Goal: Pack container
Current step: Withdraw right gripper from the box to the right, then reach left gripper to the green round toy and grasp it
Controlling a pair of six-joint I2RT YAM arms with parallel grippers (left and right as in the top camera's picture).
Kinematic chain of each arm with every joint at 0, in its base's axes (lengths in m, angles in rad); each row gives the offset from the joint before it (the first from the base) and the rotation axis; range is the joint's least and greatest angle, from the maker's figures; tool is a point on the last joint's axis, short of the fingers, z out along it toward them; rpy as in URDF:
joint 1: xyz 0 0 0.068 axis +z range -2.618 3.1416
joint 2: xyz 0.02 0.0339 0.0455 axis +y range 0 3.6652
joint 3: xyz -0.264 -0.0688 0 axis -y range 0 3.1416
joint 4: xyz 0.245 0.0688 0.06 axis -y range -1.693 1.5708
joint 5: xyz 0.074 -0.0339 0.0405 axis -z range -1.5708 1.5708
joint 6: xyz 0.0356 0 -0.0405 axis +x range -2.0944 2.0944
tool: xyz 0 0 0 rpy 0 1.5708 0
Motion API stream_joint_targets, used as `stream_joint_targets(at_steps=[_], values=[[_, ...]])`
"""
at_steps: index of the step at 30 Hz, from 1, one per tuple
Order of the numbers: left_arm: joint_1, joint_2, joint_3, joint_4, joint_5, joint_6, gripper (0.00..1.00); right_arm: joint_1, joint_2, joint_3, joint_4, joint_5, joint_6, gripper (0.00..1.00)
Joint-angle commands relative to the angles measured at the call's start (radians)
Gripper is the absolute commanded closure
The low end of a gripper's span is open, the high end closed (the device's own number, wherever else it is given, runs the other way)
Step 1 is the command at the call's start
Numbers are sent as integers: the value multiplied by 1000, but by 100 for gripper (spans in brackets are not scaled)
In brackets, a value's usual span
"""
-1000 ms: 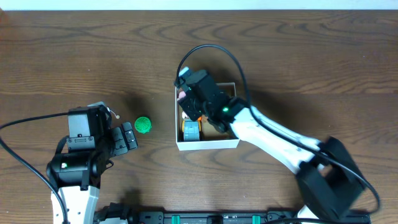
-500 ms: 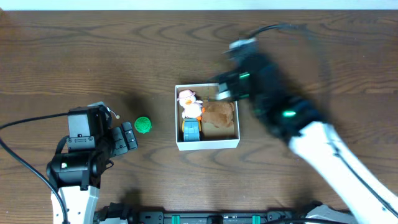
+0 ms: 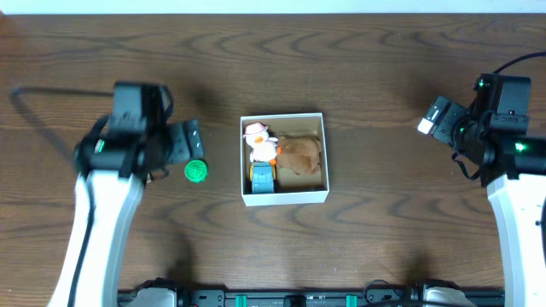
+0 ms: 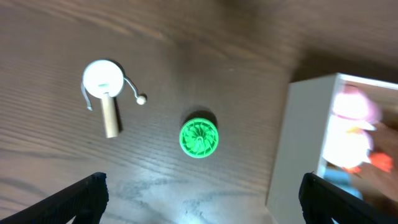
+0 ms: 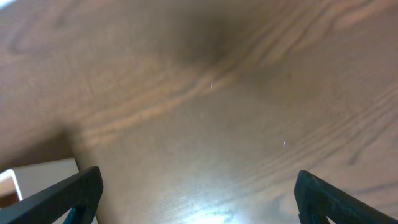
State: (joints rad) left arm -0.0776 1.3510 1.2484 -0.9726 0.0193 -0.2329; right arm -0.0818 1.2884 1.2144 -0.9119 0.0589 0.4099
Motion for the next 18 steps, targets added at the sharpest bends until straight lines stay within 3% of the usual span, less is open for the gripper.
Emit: stream_joint_targets(at_steps=[1, 8, 18], values=[[0, 155, 4, 13, -1, -42, 2, -2, 35, 1, -18, -41, -8, 1], [0, 397, 4, 21, 8, -42, 2, -2, 74, 1, -21, -41, -14, 1], [0, 528, -50, 77, 64, -8, 2, -2, 77, 1, -20, -41, -15, 1]])
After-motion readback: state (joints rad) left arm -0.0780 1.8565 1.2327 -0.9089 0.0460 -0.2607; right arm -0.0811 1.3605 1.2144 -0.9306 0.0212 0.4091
